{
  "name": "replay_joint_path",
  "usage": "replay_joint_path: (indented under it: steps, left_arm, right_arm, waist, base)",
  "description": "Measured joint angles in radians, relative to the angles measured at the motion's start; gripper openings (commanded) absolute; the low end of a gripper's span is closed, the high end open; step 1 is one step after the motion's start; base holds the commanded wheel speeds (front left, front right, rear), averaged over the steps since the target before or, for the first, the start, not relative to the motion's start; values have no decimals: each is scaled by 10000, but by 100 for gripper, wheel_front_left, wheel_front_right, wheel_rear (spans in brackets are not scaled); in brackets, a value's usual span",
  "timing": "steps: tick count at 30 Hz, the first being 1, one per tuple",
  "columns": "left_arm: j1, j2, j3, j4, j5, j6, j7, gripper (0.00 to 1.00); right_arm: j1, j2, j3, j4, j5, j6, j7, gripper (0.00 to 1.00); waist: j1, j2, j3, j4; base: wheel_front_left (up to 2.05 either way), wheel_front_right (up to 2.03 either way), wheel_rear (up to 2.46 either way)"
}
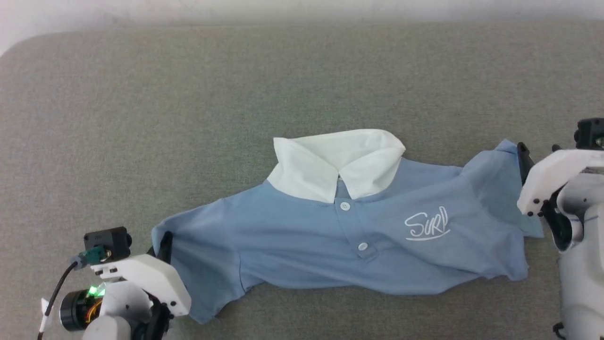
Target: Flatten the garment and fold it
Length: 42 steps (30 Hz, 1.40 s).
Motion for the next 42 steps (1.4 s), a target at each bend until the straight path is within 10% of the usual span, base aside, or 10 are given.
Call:
replay_joint_path:
  steps: [10,12,13,27,42]
  left_arm:
    - [-363,-113,-255,15,-107,-25,-4,0]
    - [-368,-113,-268,17,-111,-27,-40,0]
    - [-376,-113,-274,19,-115,-33,-48,0]
    - [-1665,930,-176,-656,-123,-593,-75,0]
    - [-8462,2606,100,-245,579,-844,105,0]
  right_arm:
    - [-1627,-451,376,1898,-401,0,2552,100]
    - [-1868,-539,387,1987,-506,0,3149,23]
    - [-1957,-562,454,2013,-543,0,3446,0]
    - [-2160,-938,1402,-255,178,2,3800,0]
    - [-6776,-1262,1914,-1929,199,2,2579,0]
  waist:
    - [0,0,666,430]
    - [0,0,733,504]
    - [0,0,753,531]
    - [0,0,341,289]
    - [1,0,1639,-290]
  base:
    - [0,0,0]
    - [0,0,0]
    - [0,0,0]
    - [0,0,0]
    - [0,0,0]
